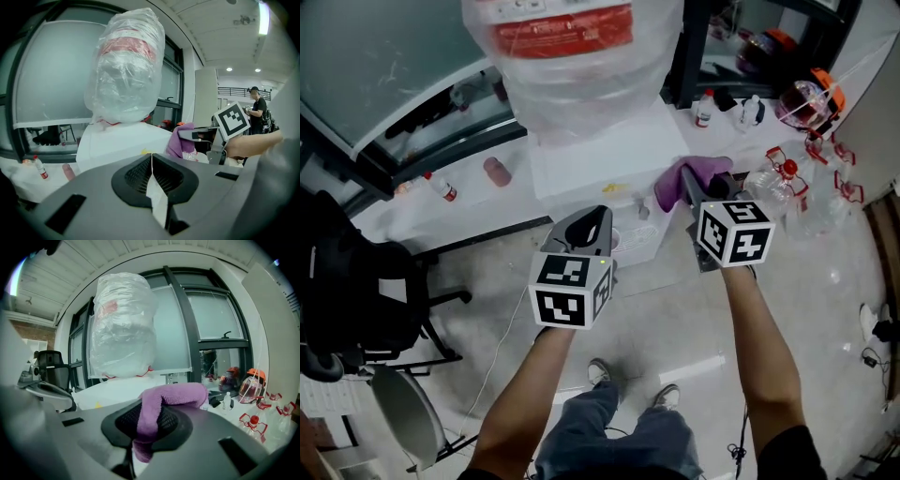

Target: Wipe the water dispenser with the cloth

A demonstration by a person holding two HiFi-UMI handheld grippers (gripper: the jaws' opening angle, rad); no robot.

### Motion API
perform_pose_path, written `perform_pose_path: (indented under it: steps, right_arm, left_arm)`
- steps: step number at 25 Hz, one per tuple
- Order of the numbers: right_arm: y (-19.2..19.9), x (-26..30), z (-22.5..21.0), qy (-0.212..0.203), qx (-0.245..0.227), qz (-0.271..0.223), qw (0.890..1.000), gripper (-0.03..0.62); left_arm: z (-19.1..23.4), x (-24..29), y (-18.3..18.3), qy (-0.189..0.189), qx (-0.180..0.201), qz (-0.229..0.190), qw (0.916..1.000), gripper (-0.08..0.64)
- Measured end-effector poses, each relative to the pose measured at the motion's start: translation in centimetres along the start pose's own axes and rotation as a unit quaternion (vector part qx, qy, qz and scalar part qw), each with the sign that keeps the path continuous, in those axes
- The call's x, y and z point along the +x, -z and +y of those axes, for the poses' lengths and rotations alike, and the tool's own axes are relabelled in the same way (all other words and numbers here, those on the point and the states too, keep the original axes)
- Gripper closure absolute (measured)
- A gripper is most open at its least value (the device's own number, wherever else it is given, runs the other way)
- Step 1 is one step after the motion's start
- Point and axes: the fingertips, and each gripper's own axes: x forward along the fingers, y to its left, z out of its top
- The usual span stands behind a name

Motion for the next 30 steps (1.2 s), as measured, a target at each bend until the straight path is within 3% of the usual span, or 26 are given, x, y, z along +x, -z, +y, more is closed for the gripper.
perform_pose_path:
  steps: [8,30]
  right_arm:
    - [0.8,0.3,-0.2,-0.025,-0.043,-0.052,0.997,0.546]
    - [11.8,2.7,-0.4,-0.053,-0.104,-0.139,0.983,0.546]
  left_arm:
    - [-1.1,0.5,3.5,-0.033,-0.002,-0.028,0.999,0.532]
    - [0.8,5.6,17.6,-0.071,0.015,-0.081,0.9941,0.532]
